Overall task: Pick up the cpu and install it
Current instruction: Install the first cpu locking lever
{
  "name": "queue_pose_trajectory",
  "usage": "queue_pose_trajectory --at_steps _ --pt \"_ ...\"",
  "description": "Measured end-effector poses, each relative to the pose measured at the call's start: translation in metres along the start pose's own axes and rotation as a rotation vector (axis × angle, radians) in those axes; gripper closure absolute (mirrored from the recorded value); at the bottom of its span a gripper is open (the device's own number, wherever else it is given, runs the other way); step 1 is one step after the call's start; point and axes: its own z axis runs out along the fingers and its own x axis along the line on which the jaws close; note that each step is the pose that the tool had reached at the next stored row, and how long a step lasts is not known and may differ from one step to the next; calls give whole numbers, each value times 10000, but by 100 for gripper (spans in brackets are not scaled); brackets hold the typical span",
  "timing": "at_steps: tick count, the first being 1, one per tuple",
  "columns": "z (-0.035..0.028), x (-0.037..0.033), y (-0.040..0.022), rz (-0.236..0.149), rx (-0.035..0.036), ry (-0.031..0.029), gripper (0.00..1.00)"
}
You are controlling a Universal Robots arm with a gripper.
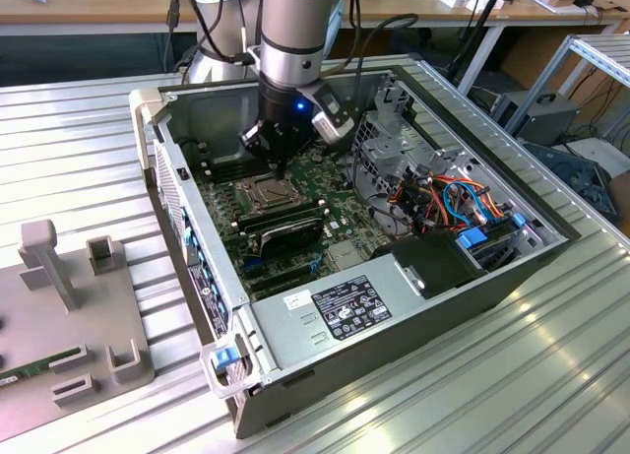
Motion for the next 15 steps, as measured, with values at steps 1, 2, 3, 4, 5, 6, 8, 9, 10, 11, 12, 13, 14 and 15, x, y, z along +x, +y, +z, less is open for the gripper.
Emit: queue_pose_trajectory --at_steps 1,2,3,4,5,6,8,9,10,11,12,13,14,15 --pt "0 1 -6 -2 66 1 89" --pt "0 2 -12 -5 121 3 89" --pt "-1 4 -19 -8 170 4 89" --pt "0 4 -22 -9 204 3 89" --pt "0 4 -22 -11 204 4 89" --pt "0 6 -22 -10 205 4 89" --pt "-1 50 -21 -10 204 -6 89" --pt "-2 87 -20 -8 205 -17 89" --pt "-2 99 -20 -8 204 -19 89" --pt "-2 100 -20 -10 205 -19 89" --pt "-2 101 -20 -10 204 -20 89" --pt "-2 103 -20 -9 204 -19 89" --pt "-2 106 -20 -9 204 -19 89" --pt "-2 109 -20 -9 205 -20 89"
